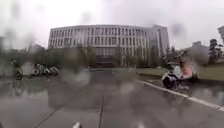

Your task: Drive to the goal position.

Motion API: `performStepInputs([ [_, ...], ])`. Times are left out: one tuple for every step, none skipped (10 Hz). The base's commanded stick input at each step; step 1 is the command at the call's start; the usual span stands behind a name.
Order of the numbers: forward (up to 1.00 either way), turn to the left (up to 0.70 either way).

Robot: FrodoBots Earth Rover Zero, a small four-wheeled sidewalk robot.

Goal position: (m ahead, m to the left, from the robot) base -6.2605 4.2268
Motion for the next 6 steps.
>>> performStepInputs([
  [0.7, 0.01],
  [0.7, 0.01],
  [0.7, 0.01],
  [0.7, 0.01],
  [0.7, 0.01],
  [0.7, 0.01],
])
